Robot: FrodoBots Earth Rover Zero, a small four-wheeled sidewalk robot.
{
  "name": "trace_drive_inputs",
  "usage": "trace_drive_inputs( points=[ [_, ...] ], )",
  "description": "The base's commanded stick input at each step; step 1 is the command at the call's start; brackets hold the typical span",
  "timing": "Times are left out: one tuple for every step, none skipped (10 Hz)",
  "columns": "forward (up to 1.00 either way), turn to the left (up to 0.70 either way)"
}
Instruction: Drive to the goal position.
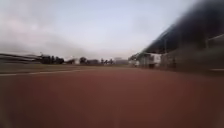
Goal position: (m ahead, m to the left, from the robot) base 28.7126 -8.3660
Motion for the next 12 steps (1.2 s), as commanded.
trace_drive_inputs(
  points=[
    [0.70,0.00],
    [0.70,0.00],
    [0.70,0.00],
    [0.70,0.00],
    [0.70,0.00],
    [0.70,0.00],
    [0.70,0.00],
    [0.70,0.00],
    [0.70,0.00],
    [0.70,0.00],
    [0.70,0.00],
    [0.70,0.00]
  ],
)
